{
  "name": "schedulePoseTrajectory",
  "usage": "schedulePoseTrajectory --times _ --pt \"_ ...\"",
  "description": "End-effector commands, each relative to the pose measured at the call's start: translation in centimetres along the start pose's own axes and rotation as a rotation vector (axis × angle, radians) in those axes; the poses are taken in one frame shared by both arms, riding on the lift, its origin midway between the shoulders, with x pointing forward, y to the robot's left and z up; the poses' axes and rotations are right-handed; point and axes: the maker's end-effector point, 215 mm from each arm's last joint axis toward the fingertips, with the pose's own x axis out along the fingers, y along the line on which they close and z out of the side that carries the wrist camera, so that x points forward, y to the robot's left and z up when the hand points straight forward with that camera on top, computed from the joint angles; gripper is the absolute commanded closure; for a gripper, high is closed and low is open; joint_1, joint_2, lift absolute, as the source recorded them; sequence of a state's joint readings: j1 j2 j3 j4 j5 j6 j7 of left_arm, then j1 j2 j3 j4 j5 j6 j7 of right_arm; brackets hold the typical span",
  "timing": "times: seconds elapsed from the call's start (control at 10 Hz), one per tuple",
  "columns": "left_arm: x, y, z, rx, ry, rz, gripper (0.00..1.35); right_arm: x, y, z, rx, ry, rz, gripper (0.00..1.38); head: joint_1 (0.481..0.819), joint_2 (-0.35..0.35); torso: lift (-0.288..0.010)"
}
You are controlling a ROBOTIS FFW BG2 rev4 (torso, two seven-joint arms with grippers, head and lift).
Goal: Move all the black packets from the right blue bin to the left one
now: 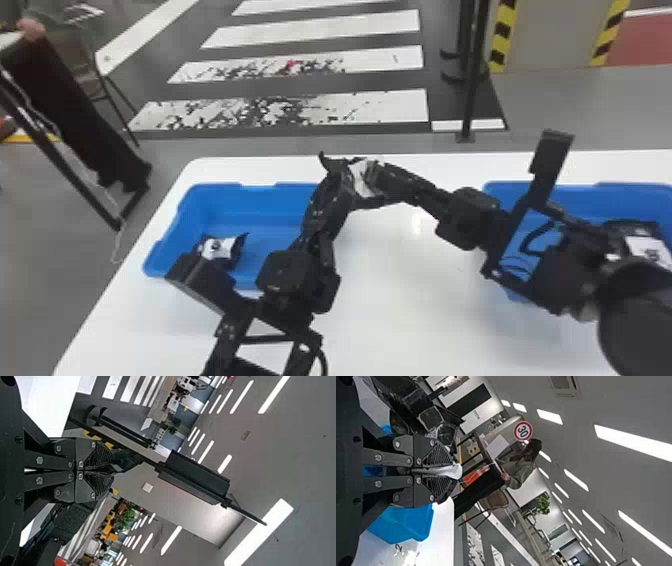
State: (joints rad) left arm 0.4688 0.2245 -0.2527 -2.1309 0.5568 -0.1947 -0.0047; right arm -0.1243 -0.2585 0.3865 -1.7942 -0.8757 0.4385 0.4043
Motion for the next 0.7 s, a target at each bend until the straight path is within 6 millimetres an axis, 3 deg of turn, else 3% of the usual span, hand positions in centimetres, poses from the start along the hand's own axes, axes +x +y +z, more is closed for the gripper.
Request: schedulePoseTrajectory --times 0.0,0.1,0.2,0.4,0.5,0.6 --pt "0.1 0.8 1.3 0.000 -0.035 0.016 1.21 0.5 -0.6 0.1 0.006 -0.016 0.006 0.75 0.695 0.211 -0.168" --pt "-0.3 3.4 2.1 0.046 -0.049 0.070 1.21 0.2 -1.0 0.4 0.000 -0.036 0.002 0.27 0.692 0.221 -0.168" --pt "-0.9 7.3 3.8 0.147 -0.088 0.157 1.21 -0.7 -2.0 0.7 -0.010 -0.052 -0.016 0.03 0.685 0.237 -0.168" --pt "-2.1 17.7 5.2 0.496 -0.056 0.347 1.21 -3.8 -5.7 2.7 -0.108 -0.077 -0.126 0.13 0.680 0.280 -0.168" --pt "-2.3 22.1 4.6 0.617 -0.012 0.408 1.21 -5.2 -7.1 3.4 -0.153 -0.077 -0.174 0.13 0.679 0.302 -0.168" --pt "-2.6 24.8 3.5 0.663 0.047 0.445 1.19 -6.3 -8.3 3.5 -0.161 -0.080 -0.206 0.13 0.684 0.317 -0.168"
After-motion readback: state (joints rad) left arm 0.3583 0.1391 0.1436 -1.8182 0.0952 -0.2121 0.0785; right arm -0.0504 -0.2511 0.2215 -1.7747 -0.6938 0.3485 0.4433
